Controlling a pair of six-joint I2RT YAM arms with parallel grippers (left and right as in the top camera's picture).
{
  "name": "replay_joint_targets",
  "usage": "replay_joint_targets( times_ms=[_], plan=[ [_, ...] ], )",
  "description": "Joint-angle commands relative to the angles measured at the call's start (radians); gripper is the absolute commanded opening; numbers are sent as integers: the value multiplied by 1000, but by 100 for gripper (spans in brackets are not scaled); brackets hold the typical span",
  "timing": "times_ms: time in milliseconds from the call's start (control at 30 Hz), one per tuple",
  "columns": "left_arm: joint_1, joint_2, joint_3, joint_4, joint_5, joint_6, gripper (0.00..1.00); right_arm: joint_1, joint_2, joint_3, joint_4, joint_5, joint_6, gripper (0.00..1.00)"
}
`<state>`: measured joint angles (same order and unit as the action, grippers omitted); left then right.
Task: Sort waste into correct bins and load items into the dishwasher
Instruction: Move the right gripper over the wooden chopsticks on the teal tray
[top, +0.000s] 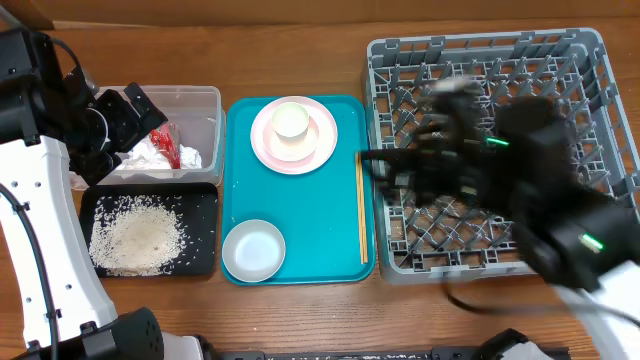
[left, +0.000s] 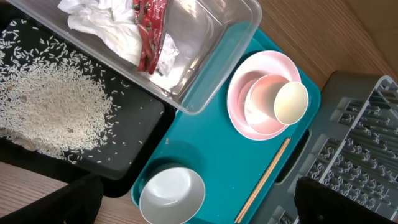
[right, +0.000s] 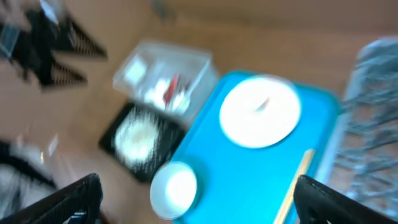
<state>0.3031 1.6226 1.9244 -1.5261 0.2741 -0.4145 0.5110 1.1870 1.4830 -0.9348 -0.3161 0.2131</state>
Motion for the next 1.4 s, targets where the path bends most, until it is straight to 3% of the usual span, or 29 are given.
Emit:
replay_joint_targets(
  times_ms=[0, 133, 333, 400, 500, 567, 600, 900, 1367],
  plan=[
    [3, -2, 13, 1, 7, 18, 100, 162, 152, 16, 6, 72, 3, 100],
    [3, -1, 13, 1, 7, 18, 100, 252, 298, 16, 83, 55, 5, 100],
    [3, -2, 13, 1, 7, 18, 100, 275, 470, 16, 106, -18, 5, 100],
    [3, -2, 13, 1, 7, 19, 100, 274, 515, 16, 107, -6, 5, 75],
    [3, -2, 13, 1, 7, 18, 100, 273, 572, 15, 98, 106, 88, 26],
    [3, -1, 13, 1, 7, 18, 100, 274, 606, 15, 84, 238, 185, 6],
    [3, -1, 13, 1, 7, 18, 100, 274, 620, 15, 76, 299, 217, 4],
    [3, -1, 13, 1, 7, 18, 100, 274, 660, -14, 55, 642, 344, 4],
    [3, -1, 13, 1, 7, 18, 100, 273, 661, -188, 122, 723, 330, 6]
  ],
)
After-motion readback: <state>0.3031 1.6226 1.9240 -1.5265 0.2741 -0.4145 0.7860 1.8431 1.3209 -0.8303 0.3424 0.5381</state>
